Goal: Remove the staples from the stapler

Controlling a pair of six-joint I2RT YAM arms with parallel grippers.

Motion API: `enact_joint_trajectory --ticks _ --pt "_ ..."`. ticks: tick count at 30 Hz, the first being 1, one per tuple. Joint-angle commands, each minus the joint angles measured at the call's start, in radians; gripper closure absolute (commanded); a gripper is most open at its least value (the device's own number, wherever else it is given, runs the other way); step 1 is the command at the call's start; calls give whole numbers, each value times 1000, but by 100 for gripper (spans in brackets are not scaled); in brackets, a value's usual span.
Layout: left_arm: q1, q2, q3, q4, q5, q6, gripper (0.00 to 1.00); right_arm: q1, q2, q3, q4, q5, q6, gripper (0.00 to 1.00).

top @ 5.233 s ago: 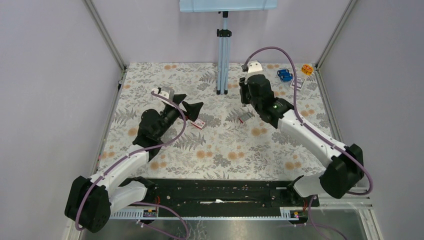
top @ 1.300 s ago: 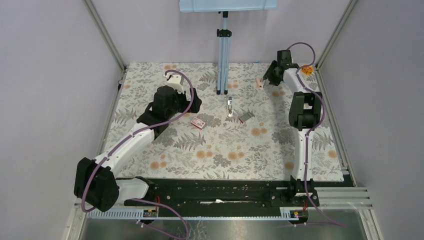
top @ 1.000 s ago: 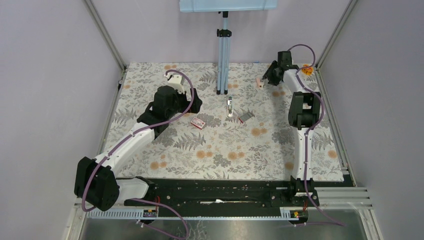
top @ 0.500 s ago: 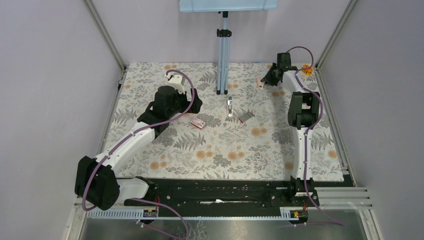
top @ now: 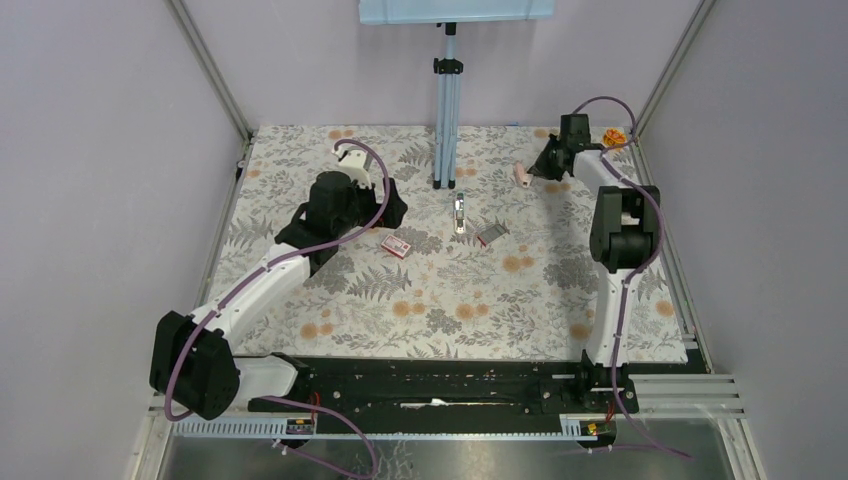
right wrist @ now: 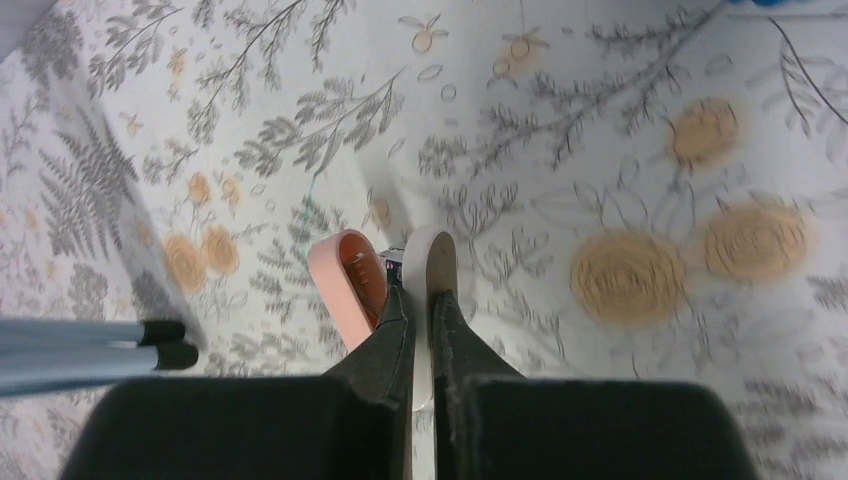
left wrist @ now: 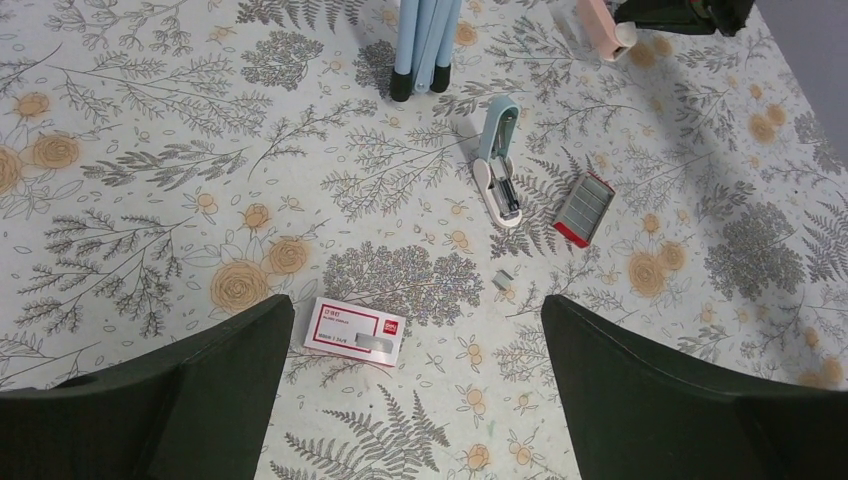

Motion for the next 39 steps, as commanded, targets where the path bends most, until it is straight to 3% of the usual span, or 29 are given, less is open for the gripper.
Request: enact_joint_trajectory --ticks 1,5,10,14,19,25,30,39 --pt "6 -21 20 69 43 -12 1 6 -232 -138 128 -2 -35 100" --pt "6 -46 15 134 85 -60 1 9 -385 -323 222 -48 -43 100" --pt "6 -84 -7 285 152 -221 1 62 -629 -604 439 -130 -46 100" --pt "5 -94 -78 511 219 -351 1 205 -807 -770 547 -134 -41 100" --pt "1 -66 -182 810 299 -493 1 432 -966 -901 641 -33 51 100" --pt "-21 -60 -206 823 291 -503 1 575 -1085 -993 749 105 238 100" --pt "-31 -58 -211 818 291 -509 2 614 -1108 -1016 788 144 319 100" --pt "-96 -9 -169 805 309 -480 23 634 -1097 -987 778 167 381 100"
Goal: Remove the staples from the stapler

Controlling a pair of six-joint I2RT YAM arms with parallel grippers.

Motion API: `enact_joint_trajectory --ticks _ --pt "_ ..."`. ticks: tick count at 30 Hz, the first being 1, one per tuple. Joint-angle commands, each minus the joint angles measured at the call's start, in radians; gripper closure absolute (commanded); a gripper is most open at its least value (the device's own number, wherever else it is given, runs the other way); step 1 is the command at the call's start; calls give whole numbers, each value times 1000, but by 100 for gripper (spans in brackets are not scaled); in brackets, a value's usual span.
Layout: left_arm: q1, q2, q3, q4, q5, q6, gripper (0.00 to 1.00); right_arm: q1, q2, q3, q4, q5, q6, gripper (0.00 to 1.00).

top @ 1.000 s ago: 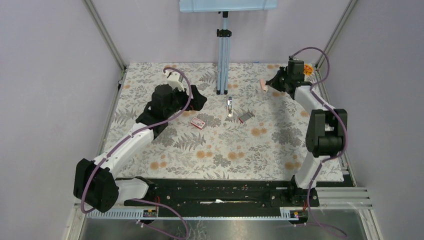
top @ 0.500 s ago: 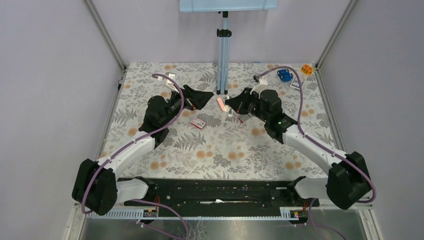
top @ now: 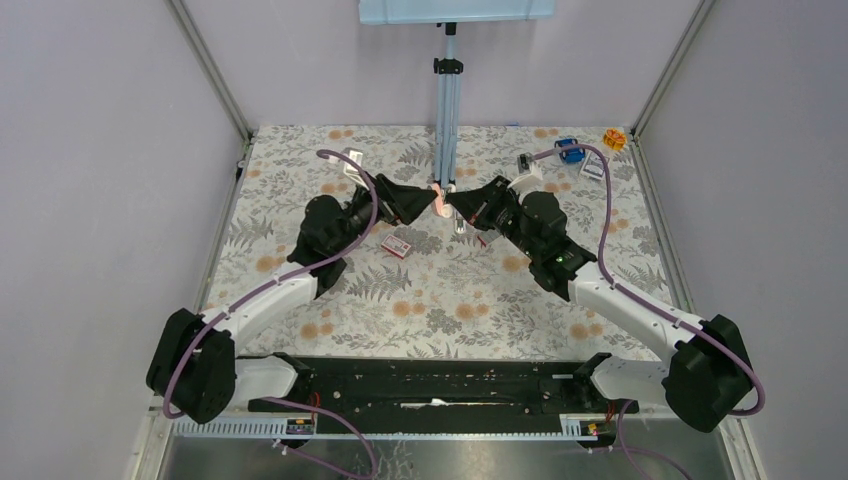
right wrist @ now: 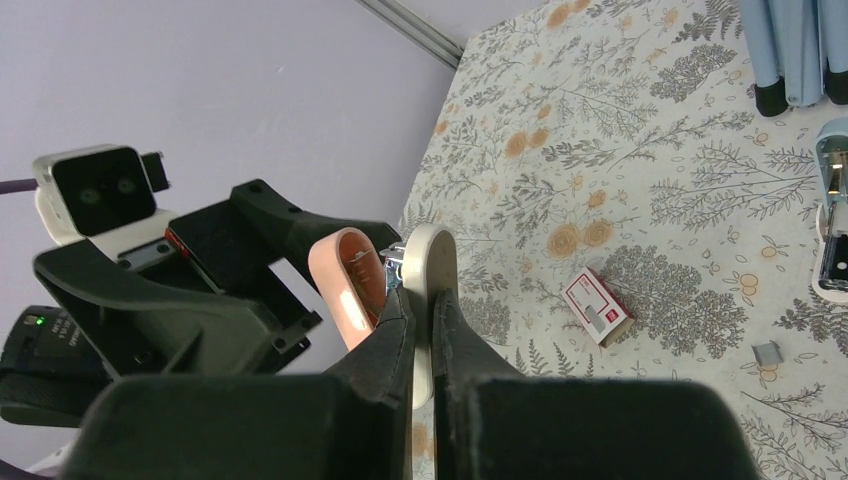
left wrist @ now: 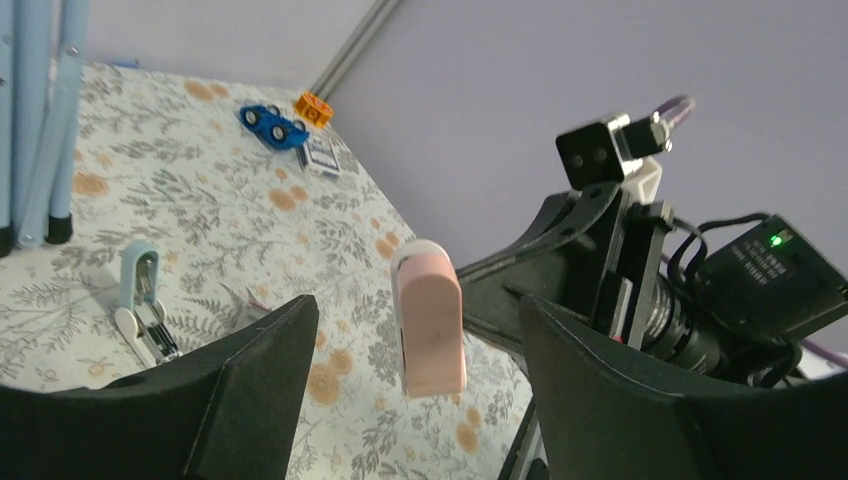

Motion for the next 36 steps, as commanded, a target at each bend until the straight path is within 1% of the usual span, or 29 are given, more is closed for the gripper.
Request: enact_joint_trajectory --ticks 1,5,11,14,18,19,20,21,23,27,32,34,36 --pt "-40 26 39 39 24 32 26 15 -13 38 58 48 40 100" --pt "-46 50 50 33 16 32 37 16 -14 51 42 40 38 100" --pt "-46 87 71 39 28 27 51 21 -13 49 33 34 45 100" --pt "-46 96 79 41 32 29 63 24 -11 49 32 6 47 100" --pt "-46 96 81 39 32 45 83 25 -17 47 21 7 33 100" --pt "-46 95 82 37 37 59 88 25 -18 47 15 7 28 97" --pt "-46 93 84 36 60 80 97 26 -21 49 9 7 20 94" --pt "-46 92 87 33 87 107 100 25 -25 50 1 7 11 90" --pt "-46 91 97 19 150 168 100 26 -36 56 -20 8 -10 81" --pt "-46 75 94 9 248 278 100 26 -64 85 -93 8 -75 67" --pt "-46 23 71 -41 309 416 100 25 -128 116 -189 25 -165 52" --pt "-46 7 70 -84 345 474 100 26 -151 123 -217 48 -192 49" --pt "-46 -9 63 -118 388 536 100 25 -163 136 -259 67 -207 49"
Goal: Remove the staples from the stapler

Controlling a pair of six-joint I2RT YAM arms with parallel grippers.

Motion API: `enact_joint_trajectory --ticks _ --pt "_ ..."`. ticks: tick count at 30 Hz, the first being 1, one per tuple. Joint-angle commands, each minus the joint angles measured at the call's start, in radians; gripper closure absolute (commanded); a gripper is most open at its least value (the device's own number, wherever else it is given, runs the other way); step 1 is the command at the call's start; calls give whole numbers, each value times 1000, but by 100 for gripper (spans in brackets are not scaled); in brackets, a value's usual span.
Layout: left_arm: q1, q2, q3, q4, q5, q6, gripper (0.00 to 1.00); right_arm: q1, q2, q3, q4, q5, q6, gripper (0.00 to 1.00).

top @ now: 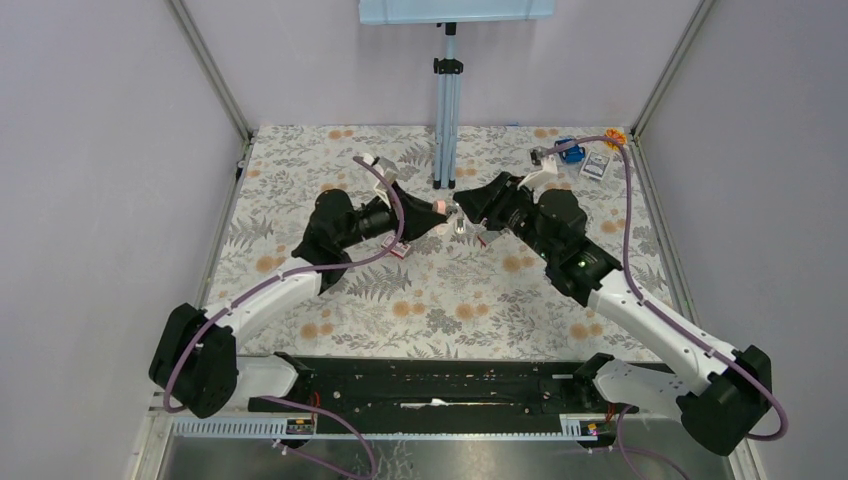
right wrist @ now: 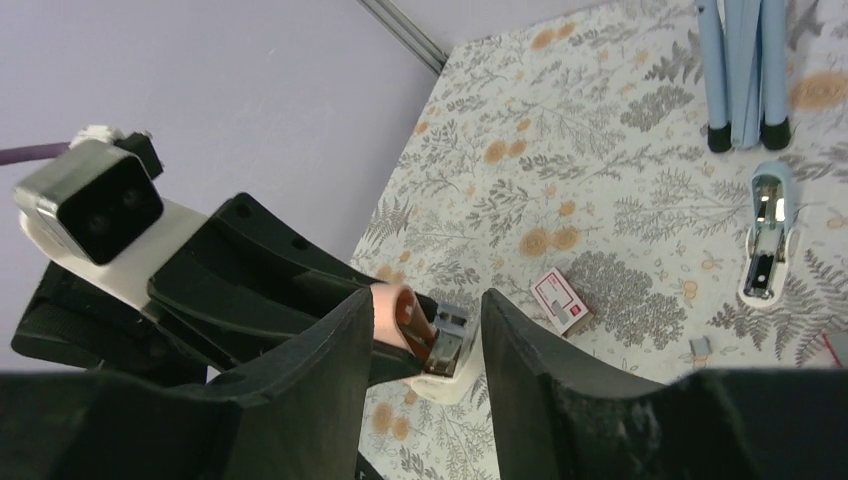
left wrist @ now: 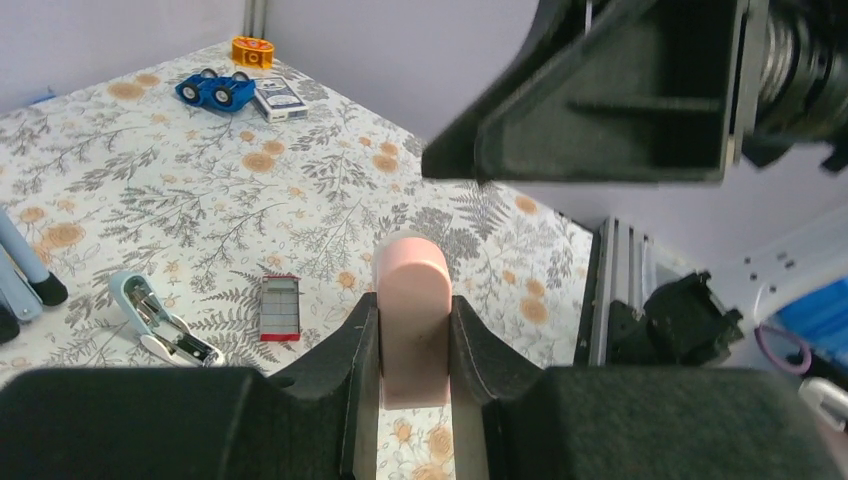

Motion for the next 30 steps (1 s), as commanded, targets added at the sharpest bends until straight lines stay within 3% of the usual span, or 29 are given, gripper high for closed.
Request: enact_joint_trajectory --ticks 1,8,15,22,27,30 --pt "-2 -72 -1 -37 142 192 100 10 -50 74 -80 57 -80 50" --pt "-2 -168 -102 38 143 273 100 11 1 97 -131 26 -66 59" --pt "-2 -169 -95 7 120 286 100 13 79 121 -113 -106 -29 62" --pt "-2 -169 -94 7 96 277 100 16 102 108 -123 -114 -4 69" --pt "-2 -168 -92 -9 64 273 100 17 98 91 -126 -111 0 69" --pt "-2 -166 -90 -13 59 272 100 17 93 90 -134 -101 -5 64"
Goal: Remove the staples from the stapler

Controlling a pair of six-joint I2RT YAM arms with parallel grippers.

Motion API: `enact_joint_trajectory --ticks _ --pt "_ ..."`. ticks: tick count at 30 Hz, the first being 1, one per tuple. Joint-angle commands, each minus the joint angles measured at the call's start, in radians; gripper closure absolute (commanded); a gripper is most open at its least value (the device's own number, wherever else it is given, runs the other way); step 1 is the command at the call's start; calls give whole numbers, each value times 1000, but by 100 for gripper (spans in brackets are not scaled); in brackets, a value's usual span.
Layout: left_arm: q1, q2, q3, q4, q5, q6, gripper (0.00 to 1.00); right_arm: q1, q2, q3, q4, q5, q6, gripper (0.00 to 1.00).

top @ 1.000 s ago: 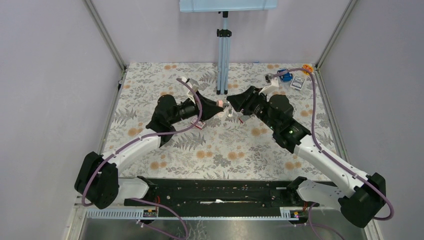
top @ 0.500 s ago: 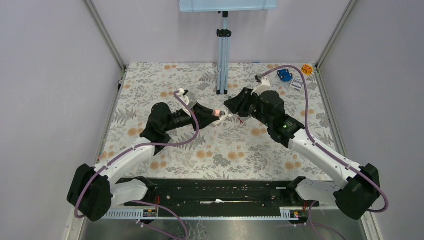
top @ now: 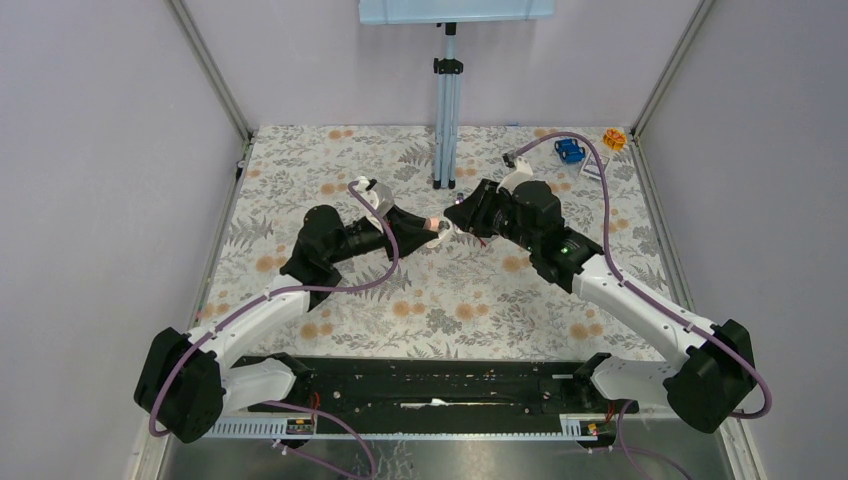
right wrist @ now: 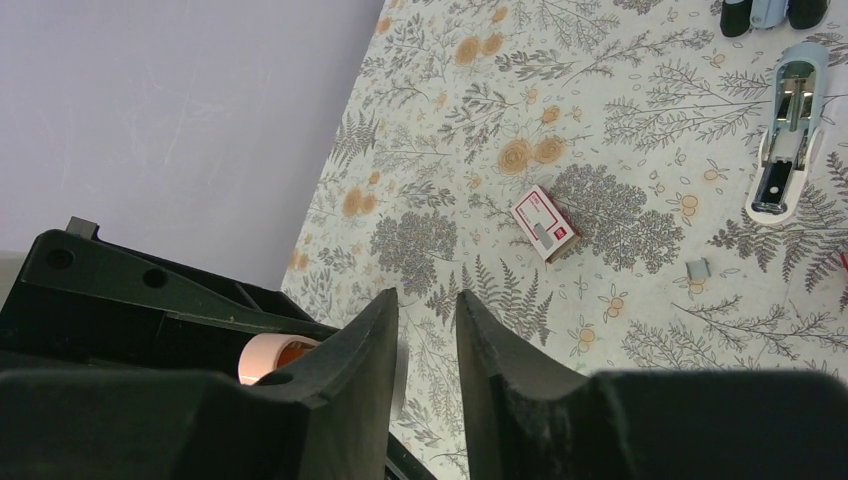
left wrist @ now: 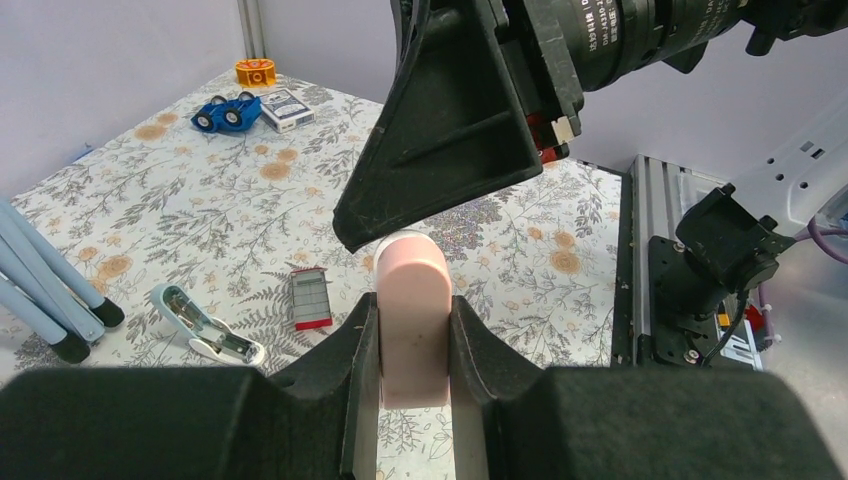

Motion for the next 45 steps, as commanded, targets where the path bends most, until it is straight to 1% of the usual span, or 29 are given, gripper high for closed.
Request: enact_joint_trajectory --ticks 1,4,8,16,27,35,41,45 --pt "0 -17 16 37 -27 14 100 13 -18 20 13 -3 -1 62" --pt "0 -9 21 30 -25 11 100 12 -42 18 20 12 -12 56" --pt "-1 -4 22 25 -27 9 100 12 -68 15 25 17 -31 54" --pt "0 -8 19 24 -45 11 100 12 -55 -12 19 -14 -17 61" --pt "-1 -7 15 24 -61 14 100 12 -23 -28 13 -49 -13 61" --pt "-1 -16 9 28 -66 10 100 12 -3 -41 -9 -44 -16 62" --pt "-1 -24 -5 61 -65 -8 100 12 31 -46 -52 -12 -19 64" --pt "0 -26 -8 71 -68 -14 100 12 53 -58 -58 -20 -12 64"
